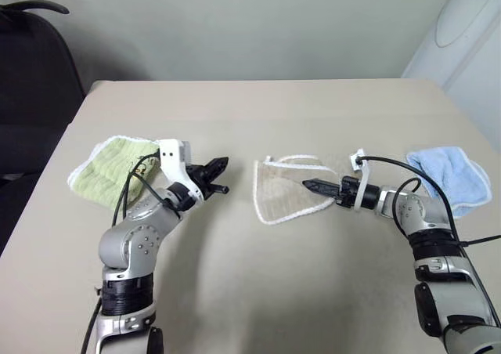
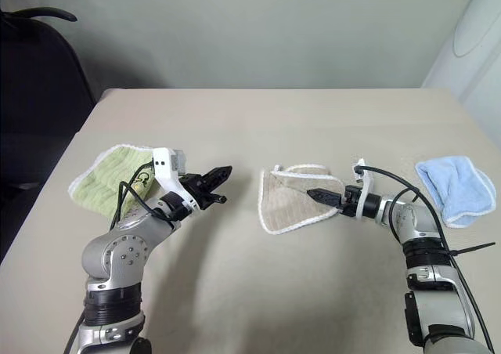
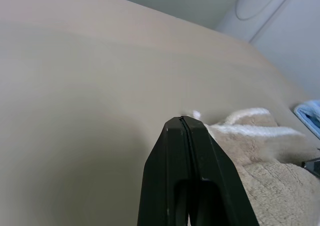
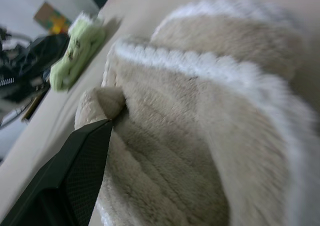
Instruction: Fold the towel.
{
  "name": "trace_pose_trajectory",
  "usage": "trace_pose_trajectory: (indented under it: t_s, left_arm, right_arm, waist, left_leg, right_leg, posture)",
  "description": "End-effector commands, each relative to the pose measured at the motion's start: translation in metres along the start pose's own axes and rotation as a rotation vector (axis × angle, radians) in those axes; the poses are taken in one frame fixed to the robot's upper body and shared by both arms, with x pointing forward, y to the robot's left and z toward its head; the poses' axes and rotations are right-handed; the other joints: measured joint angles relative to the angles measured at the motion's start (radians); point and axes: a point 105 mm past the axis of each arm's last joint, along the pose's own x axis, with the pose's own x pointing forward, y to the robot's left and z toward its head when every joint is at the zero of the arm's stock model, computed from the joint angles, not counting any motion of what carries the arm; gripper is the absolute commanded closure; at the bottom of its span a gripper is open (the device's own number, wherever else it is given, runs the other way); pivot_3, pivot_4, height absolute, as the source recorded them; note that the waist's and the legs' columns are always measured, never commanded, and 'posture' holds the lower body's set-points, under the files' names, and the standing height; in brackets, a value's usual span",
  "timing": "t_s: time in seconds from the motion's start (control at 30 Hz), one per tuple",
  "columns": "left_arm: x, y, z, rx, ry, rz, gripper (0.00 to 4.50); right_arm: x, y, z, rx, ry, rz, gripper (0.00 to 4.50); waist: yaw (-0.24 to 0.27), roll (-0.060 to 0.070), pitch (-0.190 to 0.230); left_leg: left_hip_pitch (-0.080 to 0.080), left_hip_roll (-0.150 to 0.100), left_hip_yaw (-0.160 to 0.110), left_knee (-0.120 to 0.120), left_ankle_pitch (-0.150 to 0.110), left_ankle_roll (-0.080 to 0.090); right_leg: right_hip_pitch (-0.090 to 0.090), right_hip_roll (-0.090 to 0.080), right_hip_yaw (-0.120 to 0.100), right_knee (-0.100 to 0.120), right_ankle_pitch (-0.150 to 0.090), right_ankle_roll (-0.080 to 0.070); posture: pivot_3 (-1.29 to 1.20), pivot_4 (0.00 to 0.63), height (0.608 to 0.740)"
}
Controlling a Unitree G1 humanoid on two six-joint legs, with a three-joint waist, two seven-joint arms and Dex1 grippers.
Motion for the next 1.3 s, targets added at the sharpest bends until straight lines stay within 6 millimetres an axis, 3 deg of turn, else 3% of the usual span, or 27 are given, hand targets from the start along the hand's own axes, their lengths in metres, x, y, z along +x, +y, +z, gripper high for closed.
trace_pose_trajectory:
  t_s: [0.03, 0.13, 0.3, 0.43, 0.53, 0.6, 0.7, 0.87, 1.0, 1.13, 1.3]
  left_arm:
    - [0.0, -0.012, 0.008, 0.021, -0.031, -0.045, 4.5]
    - [0.001, -0.014, 0.007, 0.019, -0.029, -0.048, 4.5]
    - [0.002, -0.016, 0.006, 0.017, -0.028, -0.052, 4.5]
    - [0.001, -0.016, 0.003, 0.011, -0.024, -0.05, 4.5]
    - [0.001, -0.016, 0.001, 0.004, -0.021, -0.048, 4.5]
    - [0.001, -0.016, -0.001, 0.003, -0.018, -0.049, 4.5]
    - [0.001, -0.017, 0.0, 0.002, -0.018, -0.053, 4.5]
    - [0.005, -0.018, -0.002, -0.006, -0.006, -0.071, 4.5]
    - [0.01, -0.023, -0.003, -0.007, 0.003, -0.096, 4.5]
    - [0.016, -0.026, -0.004, -0.01, 0.008, -0.12, 4.5]
    - [0.022, -0.031, -0.008, -0.012, 0.023, -0.138, 4.5]
  right_arm:
    - [0.015, 0.018, 0.007, -0.08, 0.011, 0.073, 0.03]
    - [0.02, 0.02, 0.006, -0.103, 0.014, 0.066, 0.03]
    - [0.013, 0.013, 0.008, -0.095, -0.018, 0.024, 1.59]
    - [-0.007, 0.011, 0.023, -0.059, -0.122, 0.004, 3.0]
    - [-0.023, 0.008, 0.032, -0.032, -0.199, -0.028, 3.62]
    - [-0.035, 0.008, 0.04, -0.021, -0.257, -0.047, 3.78]
    - [-0.068, 0.007, 0.068, -0.012, -0.421, -0.095, 3.9]
    - [-0.14, -0.008, 0.111, -0.055, -0.643, -0.319, 3.94]
    - [-0.195, -0.026, 0.129, -0.041, -0.763, -0.538, 3.94]
    - [-0.252, -0.073, 0.109, 0.129, -0.803, -0.865, 3.94]
    - [-0.266, -0.12, 0.053, 0.205, -0.628, -1.162, 3.94]
  waist:
    - [-0.002, 0.0, 0.0]
    - [-0.005, 0.0, 0.0]
    - [-0.007, 0.0, 0.0]
    - [-0.002, 0.0, 0.0]
    - [-0.001, 0.0, 0.0]
    - [0.0, 0.0, 0.0]
    - [0.0, 0.0, 0.0]
    - [0.008, 0.0, 0.0]
    - [0.008, 0.0, 0.0]
    - [0.01, 0.0, 0.0]
    - [0.009, 0.0, 0.0]
  left_leg:
    - [0.0, 0.0, 0.0, 0.0, 0.0, 0.0]
    - [0.0, 0.0, 0.0, 0.0, 0.0, 0.0]
    - [0.0, 0.0, 0.0, 0.0, 0.0, 0.0]
    - [0.0, 0.0, -0.001, 0.001, 0.0, 0.0]
    - [0.0, -0.001, -0.001, 0.001, 0.0, 0.0]
    - [0.0, -0.001, -0.001, 0.001, 0.0, 0.0]
    - [0.0, -0.001, 0.0, 0.001, 0.0, 0.0]
    - [0.0, -0.001, -0.001, 0.001, 0.0, 0.001]
    - [0.0, -0.001, 0.0, 0.001, -0.001, 0.001]
    - [0.0, -0.001, 0.0, 0.001, -0.001, 0.002]
    - [0.001, 0.0, 0.003, 0.0, -0.003, 0.005]
  right_leg:
    - [0.0, 0.0, 0.0, 0.0, 0.0, 0.0]
    - [0.0, 0.0, 0.0, 0.0, 0.0, 0.0]
    - [0.0, 0.0, 0.0, 0.0, 0.0, 0.0]
    - [0.0, 0.0, 0.0, 0.0, 0.0, 0.0]
    - [0.001, 0.0, 0.0, 0.0, 0.0, 0.0]
    - [0.001, 0.0, 0.0, 0.0, 0.0, 0.0]
    - [0.001, 0.0, 0.0, 0.0, 0.0, 0.0]
    - [0.001, -0.001, 0.0, 0.0, 0.0, 0.0]
    - [0.001, -0.001, 0.001, 0.0, 0.0, 0.0]
    - [0.001, -0.001, 0.001, 0.0, 0.0, 0.0]
    - [0.001, -0.002, 0.003, 0.001, 0.0, 0.0]
  posture:
    - [0.0, 0.15, 0.74]
    - [0.0, 0.15, 0.74]
    - [0.0, 0.15, 0.74]
    - [0.0, 0.15, 0.74]
    - [0.0, 0.15, 0.74]
    - [0.0, 0.15, 0.74]
    - [0.0, 0.15, 0.74]
    - [0.0, 0.15, 0.74]
    - [0.0, 0.15, 0.74]
    - [0.0, 0.15, 0.74]
    - [0.0, 0.15, 0.74]
